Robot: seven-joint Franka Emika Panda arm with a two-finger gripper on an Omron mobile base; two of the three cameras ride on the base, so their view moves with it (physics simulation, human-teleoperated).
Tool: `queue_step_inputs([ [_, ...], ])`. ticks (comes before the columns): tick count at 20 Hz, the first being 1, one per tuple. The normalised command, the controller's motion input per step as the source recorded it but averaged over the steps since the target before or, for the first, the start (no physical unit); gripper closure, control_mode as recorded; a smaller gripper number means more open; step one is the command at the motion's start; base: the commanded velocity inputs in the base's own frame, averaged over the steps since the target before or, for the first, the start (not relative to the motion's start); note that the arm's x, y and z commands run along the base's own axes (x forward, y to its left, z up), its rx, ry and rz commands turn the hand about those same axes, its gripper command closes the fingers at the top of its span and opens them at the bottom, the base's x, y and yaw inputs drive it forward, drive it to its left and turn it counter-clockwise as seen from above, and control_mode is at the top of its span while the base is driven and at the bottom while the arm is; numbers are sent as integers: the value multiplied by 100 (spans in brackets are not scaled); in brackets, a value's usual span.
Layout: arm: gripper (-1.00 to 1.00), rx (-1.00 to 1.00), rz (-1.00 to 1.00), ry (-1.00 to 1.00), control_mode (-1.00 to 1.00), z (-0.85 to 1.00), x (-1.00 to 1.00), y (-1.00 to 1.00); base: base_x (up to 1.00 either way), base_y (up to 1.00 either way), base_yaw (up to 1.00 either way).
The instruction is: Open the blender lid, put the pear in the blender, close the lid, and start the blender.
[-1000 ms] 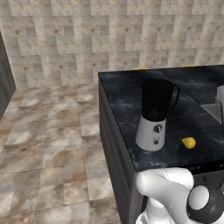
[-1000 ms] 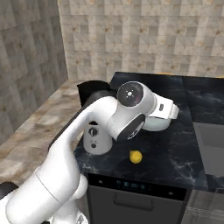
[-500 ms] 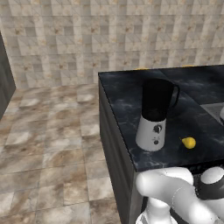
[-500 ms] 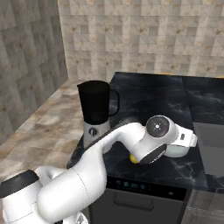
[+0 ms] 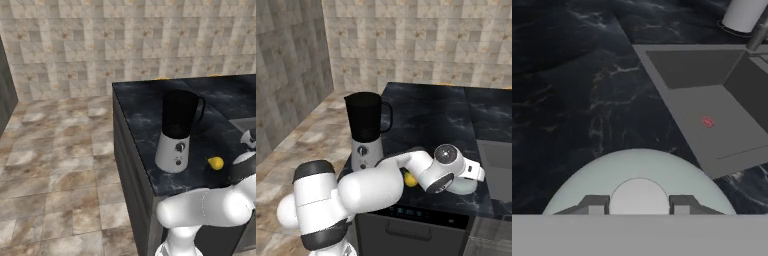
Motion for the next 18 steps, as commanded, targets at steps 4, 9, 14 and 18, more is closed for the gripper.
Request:
queue_step_inputs([
  [4, 100, 0, 8, 0, -100, -43, 3, 0, 0, 0, 0],
  [9, 100, 0, 12, 0, -100, -47, 23, 0, 0, 0, 0],
  [14, 100, 0, 14, 0, -100, -38, 61, 0, 0, 0, 0],
  [18, 100, 1, 15, 4, -100, -24, 62, -6, 0, 0, 0],
])
